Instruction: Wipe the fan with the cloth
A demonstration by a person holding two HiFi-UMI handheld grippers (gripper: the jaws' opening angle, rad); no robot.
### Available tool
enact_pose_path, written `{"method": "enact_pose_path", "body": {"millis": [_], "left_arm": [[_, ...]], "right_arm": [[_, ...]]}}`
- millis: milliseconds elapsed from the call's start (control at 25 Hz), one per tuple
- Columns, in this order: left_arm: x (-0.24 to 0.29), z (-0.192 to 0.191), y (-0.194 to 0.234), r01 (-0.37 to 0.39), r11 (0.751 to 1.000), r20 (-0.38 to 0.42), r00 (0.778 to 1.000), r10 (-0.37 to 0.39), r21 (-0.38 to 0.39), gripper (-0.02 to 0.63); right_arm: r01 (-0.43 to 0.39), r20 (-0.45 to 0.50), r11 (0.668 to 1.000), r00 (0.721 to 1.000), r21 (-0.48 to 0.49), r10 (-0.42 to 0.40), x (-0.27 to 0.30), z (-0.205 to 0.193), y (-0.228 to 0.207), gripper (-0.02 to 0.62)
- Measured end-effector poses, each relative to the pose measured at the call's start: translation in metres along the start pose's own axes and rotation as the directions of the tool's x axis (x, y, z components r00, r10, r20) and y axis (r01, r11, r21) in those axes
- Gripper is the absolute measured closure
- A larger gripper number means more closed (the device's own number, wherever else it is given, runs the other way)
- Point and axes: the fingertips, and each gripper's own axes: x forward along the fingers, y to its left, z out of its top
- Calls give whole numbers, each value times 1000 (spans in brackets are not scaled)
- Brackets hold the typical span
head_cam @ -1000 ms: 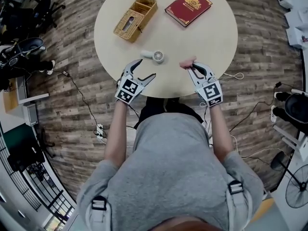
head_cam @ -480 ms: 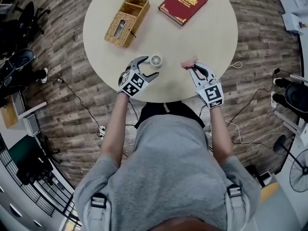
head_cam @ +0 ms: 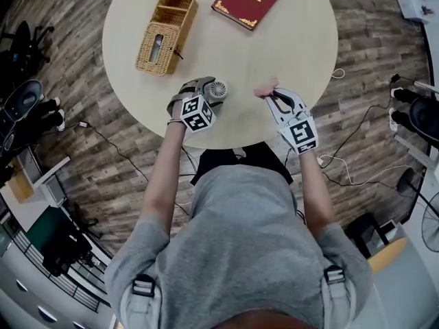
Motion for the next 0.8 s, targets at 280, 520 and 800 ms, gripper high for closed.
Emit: {"method": "enact_pose_path", "body": {"millis": [280, 520, 800], "left_arm": [[31, -9, 0, 80, 993, -54, 996, -76, 82, 230], [44, -11, -2, 111, 988, -70, 992, -104, 105, 230], [46, -11, -2, 127, 988, -64, 991, -121, 87, 232]], "right_arm": [[2, -20, 1000, 1000, 28, -2, 10, -11, 3, 558], [30, -15, 998, 999, 59, -29, 7, -14, 1, 558], [54, -9, 996, 999, 67, -54, -2, -18, 2, 557]]}}
